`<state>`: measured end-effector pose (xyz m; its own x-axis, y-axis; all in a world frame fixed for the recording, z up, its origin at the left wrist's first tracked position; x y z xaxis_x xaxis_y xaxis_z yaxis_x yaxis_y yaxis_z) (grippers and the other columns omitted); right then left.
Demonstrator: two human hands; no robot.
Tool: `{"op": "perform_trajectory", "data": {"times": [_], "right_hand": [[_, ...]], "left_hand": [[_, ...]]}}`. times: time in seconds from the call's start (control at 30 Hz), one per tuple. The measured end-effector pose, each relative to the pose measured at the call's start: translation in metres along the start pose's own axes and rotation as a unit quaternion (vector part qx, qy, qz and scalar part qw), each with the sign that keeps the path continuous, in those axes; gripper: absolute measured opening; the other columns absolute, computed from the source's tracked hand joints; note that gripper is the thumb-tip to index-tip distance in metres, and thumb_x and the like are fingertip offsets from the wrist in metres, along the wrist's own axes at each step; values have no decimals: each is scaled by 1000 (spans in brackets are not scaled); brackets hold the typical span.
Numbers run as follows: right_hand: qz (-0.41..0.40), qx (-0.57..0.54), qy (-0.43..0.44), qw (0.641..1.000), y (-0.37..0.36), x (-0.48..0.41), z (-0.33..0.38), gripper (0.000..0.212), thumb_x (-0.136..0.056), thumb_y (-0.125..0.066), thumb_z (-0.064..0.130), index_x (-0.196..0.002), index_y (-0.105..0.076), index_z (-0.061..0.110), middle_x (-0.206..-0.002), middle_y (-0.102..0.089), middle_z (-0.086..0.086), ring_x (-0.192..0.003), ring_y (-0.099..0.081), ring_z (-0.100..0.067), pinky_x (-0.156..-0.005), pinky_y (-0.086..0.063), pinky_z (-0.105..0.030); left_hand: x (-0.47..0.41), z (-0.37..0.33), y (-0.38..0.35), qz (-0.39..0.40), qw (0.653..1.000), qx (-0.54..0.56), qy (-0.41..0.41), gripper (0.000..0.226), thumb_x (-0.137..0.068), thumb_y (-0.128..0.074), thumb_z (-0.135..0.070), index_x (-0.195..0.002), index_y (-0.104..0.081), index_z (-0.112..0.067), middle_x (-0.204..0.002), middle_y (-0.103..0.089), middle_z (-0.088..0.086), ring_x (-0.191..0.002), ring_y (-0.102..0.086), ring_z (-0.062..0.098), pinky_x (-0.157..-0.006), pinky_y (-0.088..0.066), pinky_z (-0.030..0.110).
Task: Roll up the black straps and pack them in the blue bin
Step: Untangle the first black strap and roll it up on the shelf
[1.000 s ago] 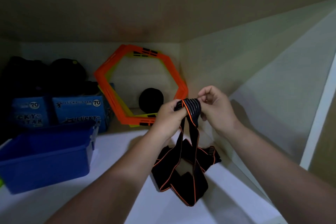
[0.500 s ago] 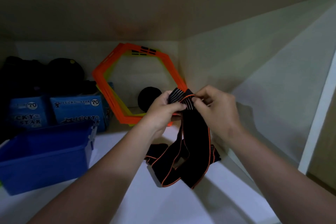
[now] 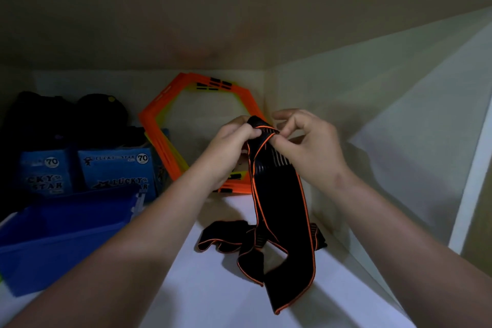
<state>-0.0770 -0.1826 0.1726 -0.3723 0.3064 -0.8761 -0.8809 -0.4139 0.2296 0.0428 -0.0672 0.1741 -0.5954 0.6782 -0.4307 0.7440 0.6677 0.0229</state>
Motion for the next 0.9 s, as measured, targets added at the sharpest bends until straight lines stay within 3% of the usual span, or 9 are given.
{"op": "perform_trajectory", "data": {"times": [0.1,0.2,0.3,0.4,0.57,0.7,0.83,0.9], "right_hand": [[-18,37,-15,999,-1,-7,1,17,-76,-74,15,-66,-60,15,-96,-76,2,-87,-71,-8,-71,-56,-37],[-27,58,-16,998,-3,-9,3,18,-78,-74,18,-68,-59,15,-71,-72,-1,-64,-66,-16,-61,-52,-37],[-51,71,1,996,-2,-11,5,19,-79,-74,17,-69,-59,12,-61,-65,-3,-57,-60,-20,-55,-48,-36],[-65,98,36,992,-2,-15,7,20,-77,-76,16,-69,-58,11,-59,-62,-3,-55,-56,-19,-55,-46,-32],[-37,92,52,994,-6,-22,15,24,-72,-73,10,-80,-53,22,-61,-58,1,-66,-54,-16,-57,-38,-16],[-2,92,53,994,-5,-31,17,21,-72,-74,11,-88,-61,18,-62,-61,3,-66,-56,-13,-58,-38,-9],[67,43,36,996,-3,-38,14,13,-73,-74,19,-81,-64,17,-63,-65,3,-53,-55,-6,-55,-43,-16],[72,34,29,996,-5,-40,13,9,-74,-73,20,-76,-65,16,-61,-66,4,-51,-55,-3,-54,-44,-18]], "left_hand": [[-1,3,0,-16,1000,-8,19,21,-59,-63,-37,-73,-73,-24,-79,-67,6,-81,-60,27,-82,-43,46],[3,-1,2,-24,998,-52,14,22,-66,-63,-39,-75,-74,-23,-75,-70,1,-74,-64,24,-77,-46,42],[7,-9,4,11,992,-110,-58,29,-78,-61,-35,-98,-70,-18,-83,-71,-3,-75,-68,14,-70,-51,33],[7,-13,0,76,986,-111,-96,37,-73,-59,-15,-109,-66,-17,-84,-68,-7,-78,-63,8,-68,-49,25],[-4,-9,-10,17,964,-212,-162,38,-70,-50,-24,-105,-65,-19,-94,-71,4,-92,-66,24,-81,-51,46],[-1,-12,-12,-62,943,-255,-206,28,-86,-42,-15,-99,-66,-16,-81,-66,-6,-80,-62,14,-65,-43,26],[-3,-13,-5,-77,931,-276,-227,41,-89,-39,-14,-115,-70,-19,-102,-73,-1,-98,-66,15,-77,-49,25],[-3,-13,-2,-78,932,-277,-220,41,-88,-39,-15,-114,-70,-19,-100,-73,0,-96,-67,16,-75,-49,27]]}}
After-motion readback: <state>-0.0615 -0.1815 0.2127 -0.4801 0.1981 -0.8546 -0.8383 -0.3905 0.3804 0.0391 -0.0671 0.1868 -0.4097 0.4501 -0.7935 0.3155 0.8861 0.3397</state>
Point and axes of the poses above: each hand's wrist, its own x-axis away from the middle knuckle, its own y-axis out of the back of the hand, z = x × y, the point moved 1 cm from there along -x, towards the middle knuckle
